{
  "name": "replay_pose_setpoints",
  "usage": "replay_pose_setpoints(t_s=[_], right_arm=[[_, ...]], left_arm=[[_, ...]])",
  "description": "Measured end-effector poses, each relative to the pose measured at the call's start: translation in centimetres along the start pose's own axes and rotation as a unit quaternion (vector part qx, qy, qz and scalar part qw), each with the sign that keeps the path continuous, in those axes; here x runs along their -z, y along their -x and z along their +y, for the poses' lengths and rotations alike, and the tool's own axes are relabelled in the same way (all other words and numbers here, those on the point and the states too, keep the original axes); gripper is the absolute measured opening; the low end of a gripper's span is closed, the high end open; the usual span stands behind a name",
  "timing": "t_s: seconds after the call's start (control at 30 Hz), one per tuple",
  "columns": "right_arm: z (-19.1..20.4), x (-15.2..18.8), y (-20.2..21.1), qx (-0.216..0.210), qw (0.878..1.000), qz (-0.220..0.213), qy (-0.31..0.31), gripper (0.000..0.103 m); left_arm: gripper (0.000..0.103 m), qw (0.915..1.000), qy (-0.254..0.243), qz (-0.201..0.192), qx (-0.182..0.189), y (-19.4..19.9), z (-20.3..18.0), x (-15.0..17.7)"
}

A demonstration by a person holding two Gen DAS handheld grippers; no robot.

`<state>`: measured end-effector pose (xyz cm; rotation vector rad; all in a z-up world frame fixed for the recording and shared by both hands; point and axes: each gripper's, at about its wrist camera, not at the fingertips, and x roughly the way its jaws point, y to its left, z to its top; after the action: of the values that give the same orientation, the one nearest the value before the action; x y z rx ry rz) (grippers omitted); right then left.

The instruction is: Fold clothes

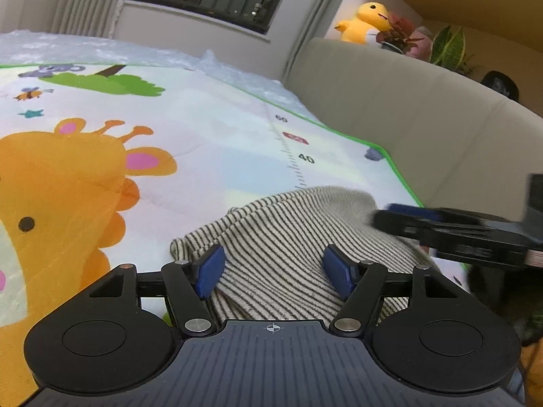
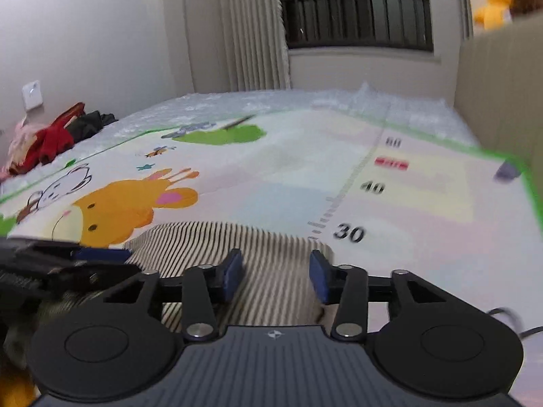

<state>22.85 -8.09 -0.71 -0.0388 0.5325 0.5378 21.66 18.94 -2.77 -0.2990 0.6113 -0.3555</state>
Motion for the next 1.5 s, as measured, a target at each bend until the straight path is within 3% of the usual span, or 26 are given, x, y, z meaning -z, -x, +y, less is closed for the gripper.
replay_pose_setpoints(t_s=[0.13,0.23,0.33,0.4,0.53,0.67,0.77,0.83,0.97,1.1,1.2,1.4,1.5], right_arm=[[0.4,1.1,3.8,-0.039,0.999,-0.007,-0.022,0.065],[0.7,2.6,3.4,-0.031,0.999,0.019,-0.024,0.070],[0.0,3.8,1.9,-0.015,0.997,0.037,-0.060,0.091],[-0.1,4.3,1.1,-0.003,0.997,0.035,-0.068,0.099],[0.4,4.8,1.2,0.014,0.998,0.022,-0.052,0.101],[1.3,5.2,2.0,0.035,0.999,0.002,-0.031,0.102],[1.4,5.1,3.8,0.031,0.999,-0.016,-0.023,0.103],[1.0,5.2,5.3,0.025,0.999,-0.025,-0.027,0.103],[-0.3,5.8,7.7,0.060,0.996,-0.045,-0.045,0.103],[-0.5,5.7,5.5,0.125,0.992,-0.002,-0.008,0.103],[-0.9,6.6,3.5,0.123,0.992,0.033,-0.008,0.103],[-1.5,7.0,3.7,0.119,0.992,0.038,-0.033,0.103],[-1.4,6.8,4.3,0.119,0.989,0.049,-0.074,0.103]], left_arm=[[0.072,1.0000,0.002,0.000,0.004,0.0,0.2,0.0],[0.072,1.0000,0.000,-0.001,0.006,-0.2,0.2,0.2],[0.072,1.0000,-0.003,-0.004,0.003,0.1,0.0,0.2],[0.072,1.0000,-0.002,-0.009,0.000,0.6,0.0,0.1],[0.072,0.9986,-0.006,-0.051,0.016,3.5,-1.2,-1.1],[0.077,0.9935,-0.009,-0.064,0.094,4.3,-3.3,-1.7],[0.079,0.9970,-0.017,-0.023,0.072,1.7,-3.7,-0.7],[0.079,0.9983,-0.003,-0.016,0.056,0.8,-2.7,0.1],[0.079,0.9990,0.018,-0.010,0.040,-0.1,-1.6,0.6],[0.082,0.9994,0.002,-0.005,0.034,-0.2,-2.2,0.7],[0.083,0.9994,-0.012,-0.005,0.031,-0.1,-2.8,0.8],[0.088,0.9993,-0.026,-0.005,0.026,-0.4,-3.1,1.1],[0.090,0.9993,-0.027,-0.004,0.025,-0.5,-3.1,1.2]])
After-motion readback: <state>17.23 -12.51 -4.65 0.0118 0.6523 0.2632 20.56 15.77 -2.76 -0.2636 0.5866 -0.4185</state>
